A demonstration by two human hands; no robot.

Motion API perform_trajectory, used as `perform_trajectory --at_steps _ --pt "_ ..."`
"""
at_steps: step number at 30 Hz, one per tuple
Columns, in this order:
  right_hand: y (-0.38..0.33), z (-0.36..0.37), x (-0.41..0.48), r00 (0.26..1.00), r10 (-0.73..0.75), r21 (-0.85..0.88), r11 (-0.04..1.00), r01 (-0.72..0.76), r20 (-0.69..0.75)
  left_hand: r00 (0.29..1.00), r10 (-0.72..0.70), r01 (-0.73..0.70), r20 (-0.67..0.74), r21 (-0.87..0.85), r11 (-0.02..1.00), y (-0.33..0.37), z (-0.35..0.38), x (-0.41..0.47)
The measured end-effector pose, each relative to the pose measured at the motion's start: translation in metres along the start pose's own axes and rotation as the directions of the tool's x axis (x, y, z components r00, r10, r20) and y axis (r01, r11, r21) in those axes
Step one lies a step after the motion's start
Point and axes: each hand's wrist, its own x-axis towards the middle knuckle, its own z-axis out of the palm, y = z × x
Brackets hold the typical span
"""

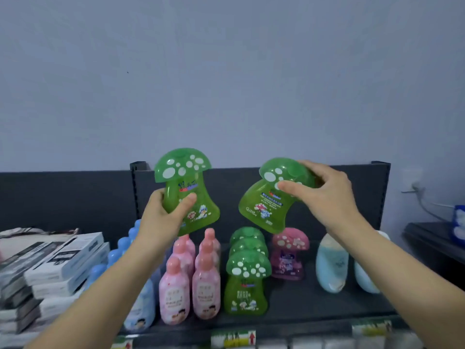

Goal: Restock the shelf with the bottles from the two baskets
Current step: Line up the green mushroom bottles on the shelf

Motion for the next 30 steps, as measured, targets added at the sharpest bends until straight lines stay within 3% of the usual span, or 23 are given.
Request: perform_trajectory --at_steps 7,13,22,30 --pt "0.051 0.045 0.082 0.995 0.053 -0.054 0.997 -0.048 0.086 0.996 -0.015 0.019 0.083 -0.051 0.999 -0.026 0.035 0.094" --pt "0.107 0.082 0.118 0.962 0.179 -0.186 0.972 -0.141 0.208 0.978 0.023 -0.033 0.207 0.046 0.998 -0.046 0.041 0.131" --pt "0.176 0.131 0.130 0.796 0.385 -0.477 0.868 -0.139 0.468 0.967 -0.015 -0.007 0.255 0.085 0.996 -0.072 0.051 0.145" --pt "0.218 0.155 0.128 0.689 0.444 -0.532 0.841 -0.099 0.573 0.975 -0.056 0.038 0.216 0.087 0.995 -0.087 0.057 0.152"
